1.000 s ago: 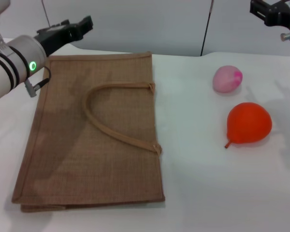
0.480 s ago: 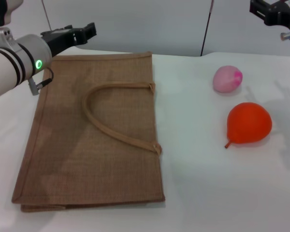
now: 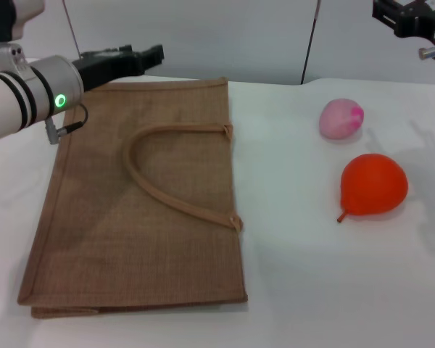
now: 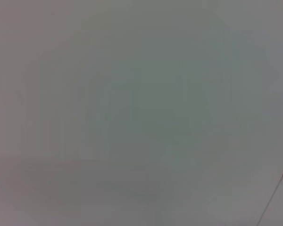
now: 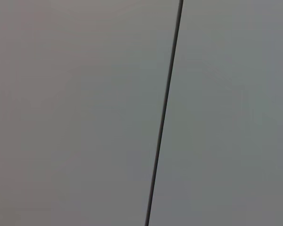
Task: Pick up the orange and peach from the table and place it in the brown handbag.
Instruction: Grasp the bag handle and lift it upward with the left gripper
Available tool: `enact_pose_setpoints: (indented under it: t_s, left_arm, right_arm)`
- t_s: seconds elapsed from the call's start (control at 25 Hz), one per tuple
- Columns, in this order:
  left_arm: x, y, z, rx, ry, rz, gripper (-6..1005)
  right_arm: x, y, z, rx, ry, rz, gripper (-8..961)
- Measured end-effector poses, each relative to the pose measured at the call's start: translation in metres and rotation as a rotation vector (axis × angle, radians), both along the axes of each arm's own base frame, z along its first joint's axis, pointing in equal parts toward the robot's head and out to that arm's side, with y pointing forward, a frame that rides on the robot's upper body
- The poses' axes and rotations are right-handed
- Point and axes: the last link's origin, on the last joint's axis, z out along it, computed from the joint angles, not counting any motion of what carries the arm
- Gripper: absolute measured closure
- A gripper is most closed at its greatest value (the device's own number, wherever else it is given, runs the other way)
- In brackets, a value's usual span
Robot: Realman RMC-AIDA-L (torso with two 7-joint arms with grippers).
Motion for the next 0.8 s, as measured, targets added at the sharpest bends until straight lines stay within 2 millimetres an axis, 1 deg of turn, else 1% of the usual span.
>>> enact_pose_setpoints:
  t_s: [0.24,0.4,0.56,0.68,0.8]
  left_arm:
    - [-0.014,0.006,0.001,-0.039,0.041,0.062,387]
    - [-0.022,0.010,0.008,-0.034,0.053,0.103,388]
    - [-0.030,0.016,0.010,-0.056,0.083,0.141,390]
    - [-0.033,0.022,0.010,-0.111,0.099,0.165,391]
    - [-0.029,0.026,0.007,-0.189,0.112,0.175,392]
  right_arm:
    - [0.000,0.000,0.000,0.001,-0.004,0.001,100]
    - [0.000,0.000,0.000,0.001,-0.005,0.001,100]
    - [0.001,0.000,-0.001,-0.001,-0.006,-0.001,100]
    - [0.001,0.000,-0.001,-0.003,-0.008,-0.002,100]
    - [0.000,0.001,-0.002,-0.003,-0.009,0.000,100]
